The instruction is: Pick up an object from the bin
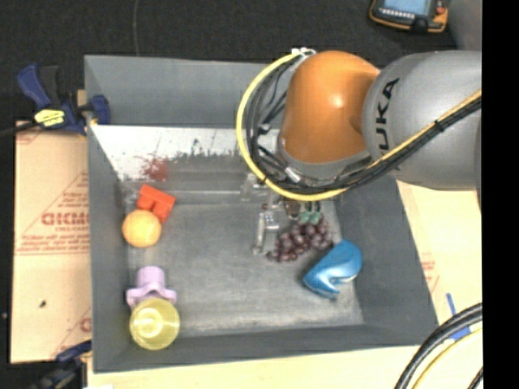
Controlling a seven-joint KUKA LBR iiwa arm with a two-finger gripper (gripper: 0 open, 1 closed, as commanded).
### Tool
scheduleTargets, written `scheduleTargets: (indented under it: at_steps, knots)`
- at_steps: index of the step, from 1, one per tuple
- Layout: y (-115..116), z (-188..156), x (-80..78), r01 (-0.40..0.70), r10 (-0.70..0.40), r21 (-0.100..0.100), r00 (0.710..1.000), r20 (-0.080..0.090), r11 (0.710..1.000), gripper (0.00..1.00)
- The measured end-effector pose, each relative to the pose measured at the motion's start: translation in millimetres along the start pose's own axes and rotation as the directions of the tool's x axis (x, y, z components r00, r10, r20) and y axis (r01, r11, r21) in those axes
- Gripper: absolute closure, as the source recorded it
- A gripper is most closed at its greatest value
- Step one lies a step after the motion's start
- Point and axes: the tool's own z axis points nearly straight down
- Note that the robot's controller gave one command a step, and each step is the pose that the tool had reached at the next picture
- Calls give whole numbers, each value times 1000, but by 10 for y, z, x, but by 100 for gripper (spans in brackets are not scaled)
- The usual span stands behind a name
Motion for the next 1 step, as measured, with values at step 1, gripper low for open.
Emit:
scheduleTargets:
  at_steps: [1]
  knots:
    - [-1,-43,-16,-2,2,-1,1000,8,1000,0]
